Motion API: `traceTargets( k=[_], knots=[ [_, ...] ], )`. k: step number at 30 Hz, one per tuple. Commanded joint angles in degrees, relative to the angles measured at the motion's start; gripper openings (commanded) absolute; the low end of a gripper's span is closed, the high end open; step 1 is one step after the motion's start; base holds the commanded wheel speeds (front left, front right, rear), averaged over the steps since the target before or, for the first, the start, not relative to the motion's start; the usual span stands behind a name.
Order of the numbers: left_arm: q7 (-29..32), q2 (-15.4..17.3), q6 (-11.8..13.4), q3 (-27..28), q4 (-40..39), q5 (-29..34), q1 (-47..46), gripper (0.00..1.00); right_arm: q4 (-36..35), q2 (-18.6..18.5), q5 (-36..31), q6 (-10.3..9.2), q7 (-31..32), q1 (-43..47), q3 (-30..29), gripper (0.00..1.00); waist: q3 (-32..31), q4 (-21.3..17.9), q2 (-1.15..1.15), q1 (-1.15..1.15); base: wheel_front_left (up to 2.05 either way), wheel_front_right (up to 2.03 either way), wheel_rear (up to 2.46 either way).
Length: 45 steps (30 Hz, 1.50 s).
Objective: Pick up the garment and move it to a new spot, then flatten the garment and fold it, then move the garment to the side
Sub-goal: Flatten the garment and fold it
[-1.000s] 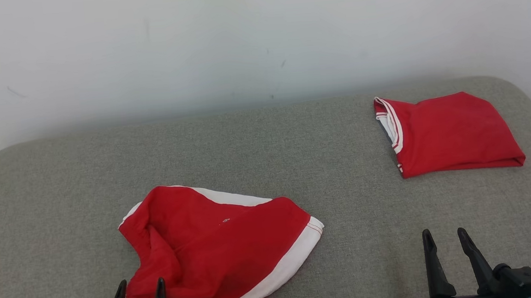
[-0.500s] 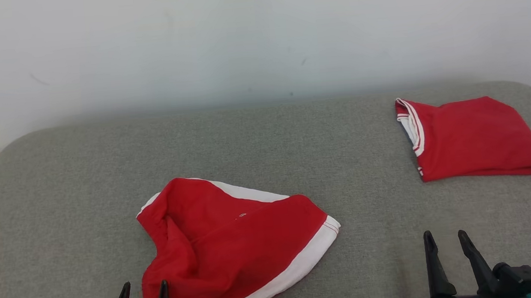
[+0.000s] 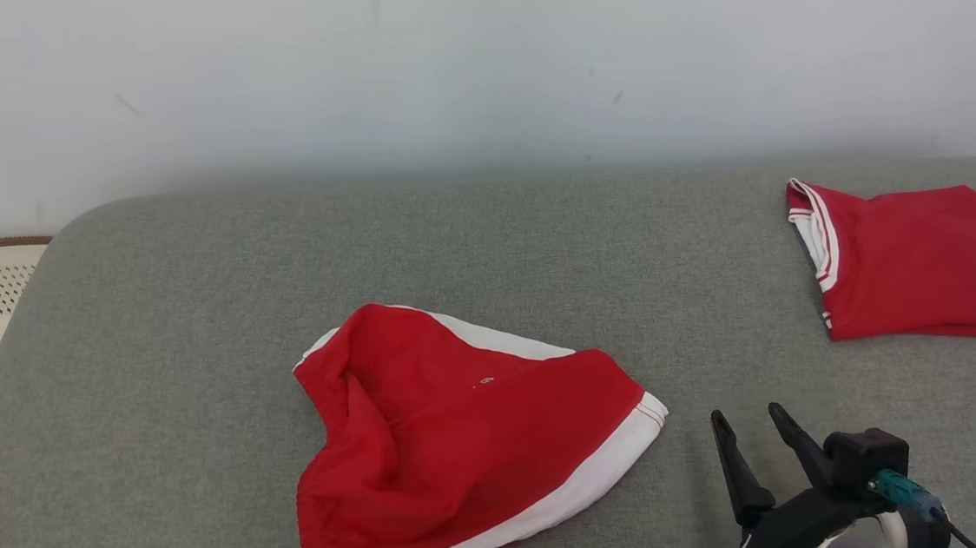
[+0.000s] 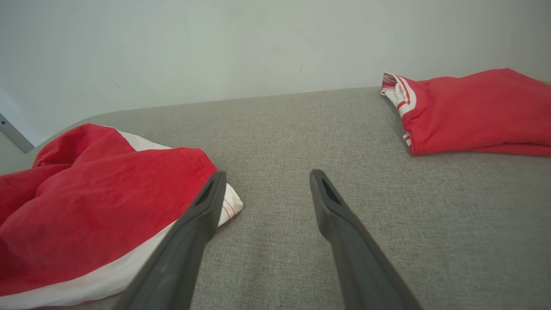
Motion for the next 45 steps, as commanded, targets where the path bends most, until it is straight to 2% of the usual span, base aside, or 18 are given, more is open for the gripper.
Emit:
traceTargets(
  k=[1, 15, 26, 27, 28, 29, 37, 45],
  knots=[
    [-0.2, 0.1, -0.4, -0.2, 1.1, 0.2, -0.8, 1.00, 1.2, -0.4, 0.7, 0.01, -0.2, -1.1, 0.7, 1.00, 0.3, 0.3, 0.00, 0.00, 0.00, 0.00, 0.00],
    [-0.3, -0.7, -3.8, -1.0, 8.9, 2.0, -7.7, 1.00, 20.7, -2.1, 6.2, 0.01, -2.0, -13.7, 11.2, 1.00, 3.0, 1.3, 0.00, 0.00, 0.00, 0.00, 0.00],
    [-0.4, -1.7, -5.8, -2.3, 12.1, 3.2, -11.8, 0.98, 30.4, -1.8, 10.9, 0.01, -2.9, -21.8, 18.2, 1.00, 5.8, 2.6, 0.00, 0.00, 0.00, 0.00, 0.00],
    [-0.4, -1.8, -6.1, -2.4, 12.5, 3.1, -12.1, 0.45, 31.3, -1.8, 11.4, 0.01, -2.8, -22.2, 18.9, 0.49, 5.9, 2.7, 0.00, 0.00, 0.00, 0.00, 0.00],
    [-0.4, -1.8, -6.2, -2.6, 12.7, 3.3, -12.5, 0.10, 31.8, -1.8, 12.0, 0.01, -2.9, -22.8, 19.4, 0.17, 6.0, 2.8, 0.00, 0.00, 0.00, 0.00, 0.00],
    [-0.4, -1.9, -6.4, -2.7, 13.0, 3.4, -12.7, 0.00, 32.2, -1.9, 12.5, 0.01, -3.2, -23.2, 19.9, 0.00, 6.0, 2.9, 0.00, 0.00, 0.00, 0.00, 0.00],
    [-0.4, -2.1, -7.0, -2.9, 12.4, 4.4, -12.1, 0.00, 33.0, -2.7, 16.3, 0.01, -4.8, -23.9, 23.1, 0.00, 5.5, 3.1, 0.00, 0.00, 0.00, 0.00, 0.00],
    [-0.4, -1.8, -6.4, -2.6, 6.3, 5.1, -7.8, 0.00, 24.7, -5.2, 19.1, 0.01, -5.2, -18.1, 20.7, 0.00, 3.0, 3.3, 0.00, 0.00, 0.00, 0.00, 0.00]
  ],
)
